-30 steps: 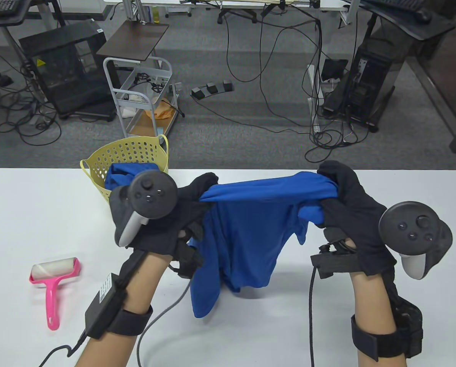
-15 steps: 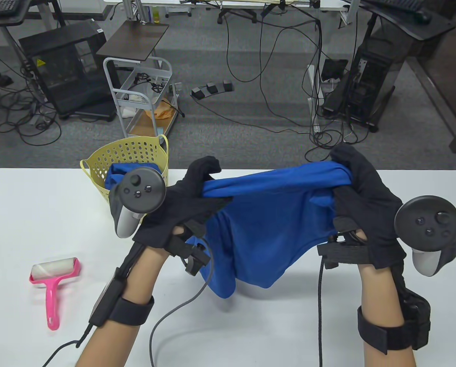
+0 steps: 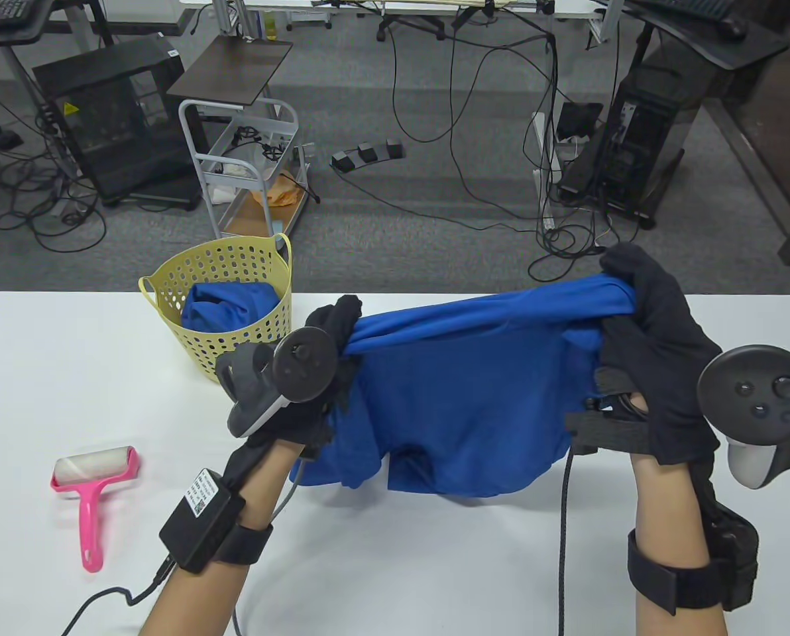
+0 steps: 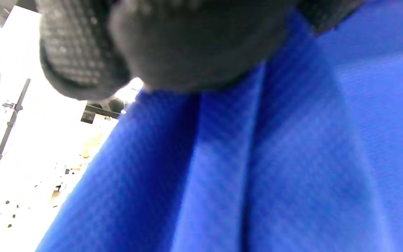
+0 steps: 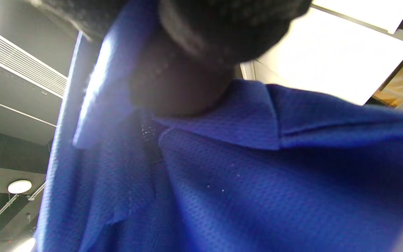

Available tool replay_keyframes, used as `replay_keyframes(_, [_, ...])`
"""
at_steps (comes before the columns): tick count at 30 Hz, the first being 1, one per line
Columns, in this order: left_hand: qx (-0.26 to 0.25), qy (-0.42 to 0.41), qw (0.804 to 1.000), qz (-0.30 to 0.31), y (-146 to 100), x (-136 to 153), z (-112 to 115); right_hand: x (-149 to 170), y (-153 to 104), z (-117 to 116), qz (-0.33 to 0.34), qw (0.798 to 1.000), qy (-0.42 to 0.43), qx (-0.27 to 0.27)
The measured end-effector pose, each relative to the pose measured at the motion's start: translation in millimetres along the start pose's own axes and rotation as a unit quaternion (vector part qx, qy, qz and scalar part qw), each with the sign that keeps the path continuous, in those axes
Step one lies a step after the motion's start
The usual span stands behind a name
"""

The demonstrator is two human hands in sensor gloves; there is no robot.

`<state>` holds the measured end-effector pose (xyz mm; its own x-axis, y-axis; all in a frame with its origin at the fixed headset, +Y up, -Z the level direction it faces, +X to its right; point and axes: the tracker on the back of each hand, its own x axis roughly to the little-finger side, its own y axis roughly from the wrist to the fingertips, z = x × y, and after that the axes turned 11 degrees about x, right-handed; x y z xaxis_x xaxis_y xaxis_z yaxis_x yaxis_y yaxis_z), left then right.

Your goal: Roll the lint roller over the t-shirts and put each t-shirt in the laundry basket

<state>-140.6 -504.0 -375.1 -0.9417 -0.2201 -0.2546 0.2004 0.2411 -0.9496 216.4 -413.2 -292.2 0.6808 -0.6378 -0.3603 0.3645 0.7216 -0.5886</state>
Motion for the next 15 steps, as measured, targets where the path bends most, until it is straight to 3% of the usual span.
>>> replay_keyframes(4, [0.084, -0.042, 0.995, -0.034, -5, 6, -16, -2, 2, 10, 0.000, 1.000, 0.003, 0.020])
replay_keyframes(9, [0.097, -0.153, 0.983, -0.026, -1, 15, -37, 5, 13, 7, -0.025, 1.000, 0.019, 0.002])
replay_keyframes(15, [0.141, -0.261, 0.955, -0.007, 39, 23, -17, 44, 33, -22, -0.103, 0.994, 0.015, -0.045])
